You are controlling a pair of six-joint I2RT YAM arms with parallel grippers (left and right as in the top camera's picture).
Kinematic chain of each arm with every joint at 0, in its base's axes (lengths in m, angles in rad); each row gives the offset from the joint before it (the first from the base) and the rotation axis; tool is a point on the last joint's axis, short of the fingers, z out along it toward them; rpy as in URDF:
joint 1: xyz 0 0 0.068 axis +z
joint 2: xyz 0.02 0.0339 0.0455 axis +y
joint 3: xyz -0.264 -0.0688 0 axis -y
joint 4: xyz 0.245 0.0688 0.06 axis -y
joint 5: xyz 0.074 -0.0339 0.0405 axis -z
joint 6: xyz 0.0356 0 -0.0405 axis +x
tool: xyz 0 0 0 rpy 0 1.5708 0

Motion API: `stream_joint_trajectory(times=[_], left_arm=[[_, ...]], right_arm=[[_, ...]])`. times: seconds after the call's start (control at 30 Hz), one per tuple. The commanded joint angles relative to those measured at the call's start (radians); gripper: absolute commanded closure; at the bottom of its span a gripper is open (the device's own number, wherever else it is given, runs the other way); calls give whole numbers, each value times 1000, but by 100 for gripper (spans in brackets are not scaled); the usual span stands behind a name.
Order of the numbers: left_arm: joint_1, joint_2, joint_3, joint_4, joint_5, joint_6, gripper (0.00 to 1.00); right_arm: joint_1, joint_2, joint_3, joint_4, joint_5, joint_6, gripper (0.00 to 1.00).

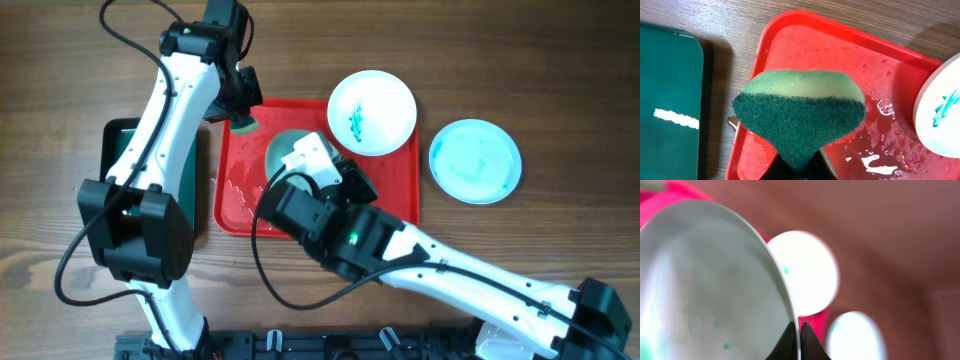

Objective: Clean dirty plates on tray and stack at the side
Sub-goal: 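Lift the scrubbed plate with the right gripper and stack it right of the tray, then move the right gripper to grasp the rim of the last white plate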

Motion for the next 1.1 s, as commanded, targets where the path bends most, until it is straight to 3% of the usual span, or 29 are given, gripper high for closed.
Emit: stream_joint_trajectory(times=[0.0,0.27,0.47,0.57,0.7,0.9,0.93,1.0,1.07], left_arm=[[8,-2,12,1,12,4,96],[8,-2,12,0,27,4,96],[8,-2,12,0,29,4,96],[8,-2,12,0,45,4,96],[8,-2,12,0,45,4,96],[8,-2,12,1,45,4,96],[8,-2,12,1,45,4,96],[8,-2,12,1,45,4,96],[8,-2,12,1,45,4,96]], right_arm=[[-111,-21,14,-27,-433,140,96],[-595,-32,14,-73,-976,47,96],[-1050,-30,12,-196,-990,43,96],[-1291,-30,-43,-216,-899,44,96],[-1434,-29,-140,-165,-856,89,96],[-1466,-26,-262,-28,-864,118,95],[-1466,-26,-278,-7,-883,116,80],[-1461,-26,-282,23,-958,85,59],[-1435,-26,-277,52,-1029,65,55]])
